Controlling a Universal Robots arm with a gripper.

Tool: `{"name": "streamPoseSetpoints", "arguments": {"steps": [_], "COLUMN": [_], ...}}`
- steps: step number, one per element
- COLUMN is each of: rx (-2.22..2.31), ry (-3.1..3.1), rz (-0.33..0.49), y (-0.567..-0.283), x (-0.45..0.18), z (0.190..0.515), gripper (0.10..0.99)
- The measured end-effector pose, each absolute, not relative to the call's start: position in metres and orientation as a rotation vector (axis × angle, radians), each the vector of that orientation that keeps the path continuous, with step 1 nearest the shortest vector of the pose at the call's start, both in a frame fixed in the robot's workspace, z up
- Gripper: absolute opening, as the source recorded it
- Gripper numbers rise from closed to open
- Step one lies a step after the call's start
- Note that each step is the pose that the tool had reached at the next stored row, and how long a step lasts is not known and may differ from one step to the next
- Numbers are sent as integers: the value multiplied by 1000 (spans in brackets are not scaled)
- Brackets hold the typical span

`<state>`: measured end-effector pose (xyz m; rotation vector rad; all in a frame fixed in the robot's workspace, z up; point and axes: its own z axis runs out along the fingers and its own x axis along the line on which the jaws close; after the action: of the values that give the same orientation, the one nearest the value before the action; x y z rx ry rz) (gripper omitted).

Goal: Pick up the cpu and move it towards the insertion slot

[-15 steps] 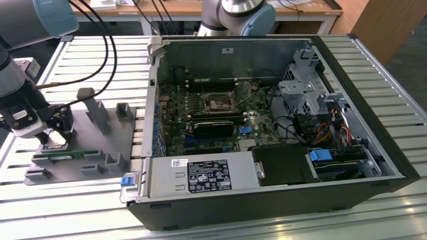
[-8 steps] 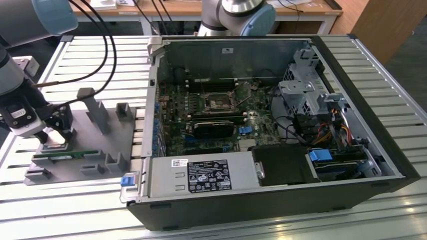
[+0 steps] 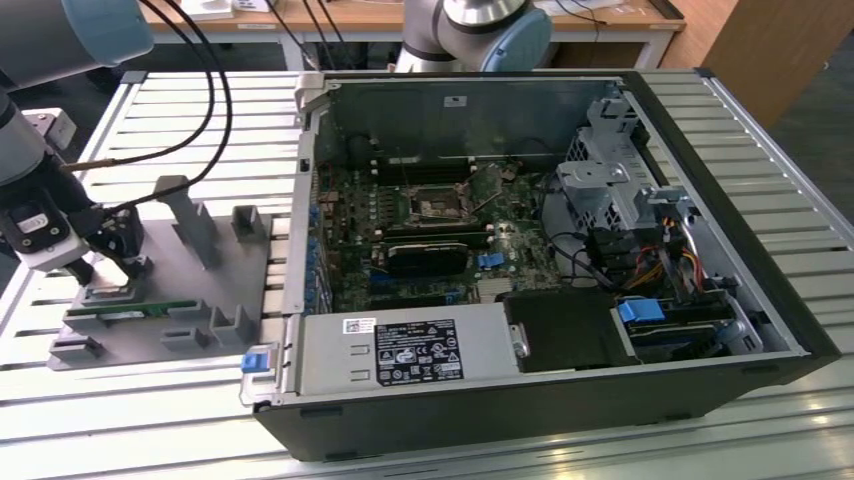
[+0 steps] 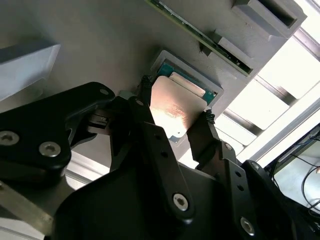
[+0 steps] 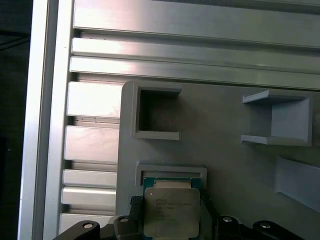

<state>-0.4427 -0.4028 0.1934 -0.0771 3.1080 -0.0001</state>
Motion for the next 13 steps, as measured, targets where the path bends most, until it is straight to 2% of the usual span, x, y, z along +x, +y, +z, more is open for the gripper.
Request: {"name": "streamPoseSetpoints", "arguments": {"steps": [13], "rx": [-77], "ry": [3108], "rz": [0], "y": [-403], "x": [-443], "z": [198], "gripper": [541]}}
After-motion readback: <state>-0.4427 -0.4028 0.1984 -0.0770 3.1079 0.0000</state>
